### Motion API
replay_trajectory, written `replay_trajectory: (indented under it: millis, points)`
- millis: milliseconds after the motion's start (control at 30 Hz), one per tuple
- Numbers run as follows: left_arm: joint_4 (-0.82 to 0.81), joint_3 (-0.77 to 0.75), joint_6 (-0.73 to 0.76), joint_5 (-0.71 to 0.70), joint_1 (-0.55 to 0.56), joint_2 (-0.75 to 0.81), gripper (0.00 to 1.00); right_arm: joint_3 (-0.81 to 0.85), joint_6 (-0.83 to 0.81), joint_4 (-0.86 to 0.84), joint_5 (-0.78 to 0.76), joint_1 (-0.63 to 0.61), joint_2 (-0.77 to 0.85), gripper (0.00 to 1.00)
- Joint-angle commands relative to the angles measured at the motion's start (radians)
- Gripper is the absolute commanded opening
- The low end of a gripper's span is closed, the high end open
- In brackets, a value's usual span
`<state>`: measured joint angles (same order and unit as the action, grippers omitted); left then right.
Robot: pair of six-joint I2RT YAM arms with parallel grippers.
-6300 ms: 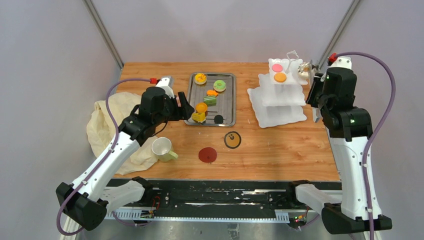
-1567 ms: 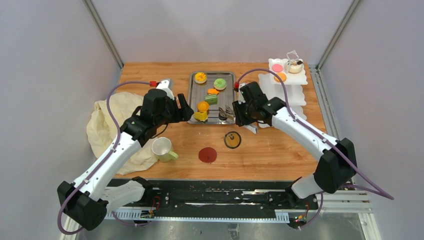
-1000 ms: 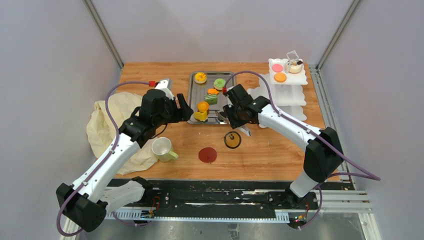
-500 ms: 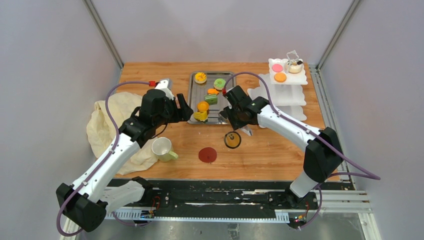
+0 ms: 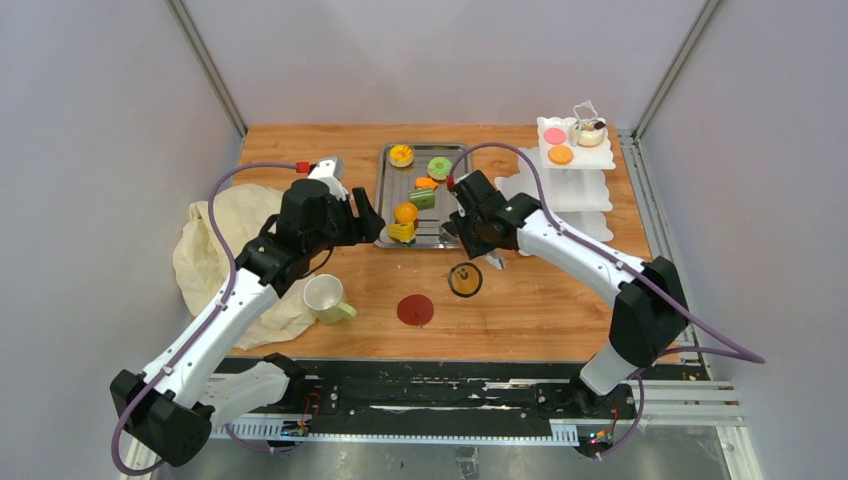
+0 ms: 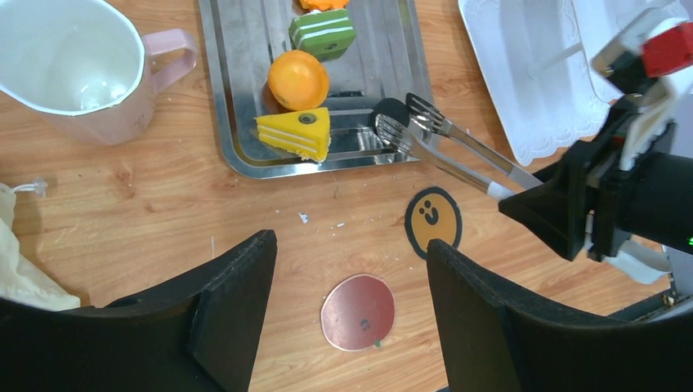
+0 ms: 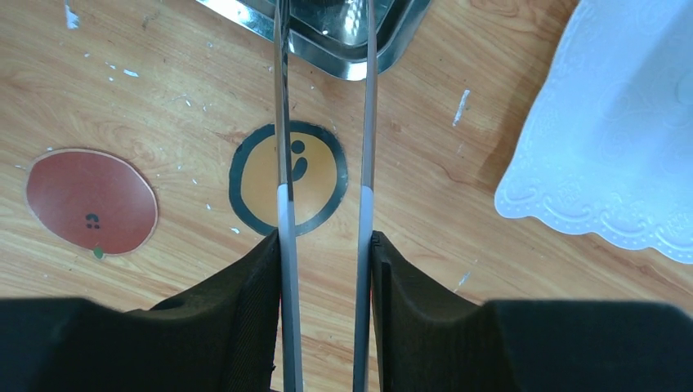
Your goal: Serve the afternoon tea
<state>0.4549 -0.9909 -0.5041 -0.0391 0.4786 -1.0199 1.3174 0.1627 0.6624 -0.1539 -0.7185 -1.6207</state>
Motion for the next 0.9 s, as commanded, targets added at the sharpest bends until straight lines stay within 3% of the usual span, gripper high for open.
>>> replay_trajectory:
  millis: [0,533,867]
  points:
    - [-0.002,0.008,0.016,-0.013,-0.01,0.018,0.72,0.031,0.021,0.013,-0.052,-0.006,0.126,0.16]
    - [-0.005,0.006,0.009,0.004,-0.01,0.017,0.72,-0.06,0.067,0.035,-0.119,0.062,0.444,0.16]
    - [-0.01,-0.006,0.014,0.025,-0.009,-0.005,0.72,-0.075,0.062,0.006,-0.015,0.299,0.478,0.17]
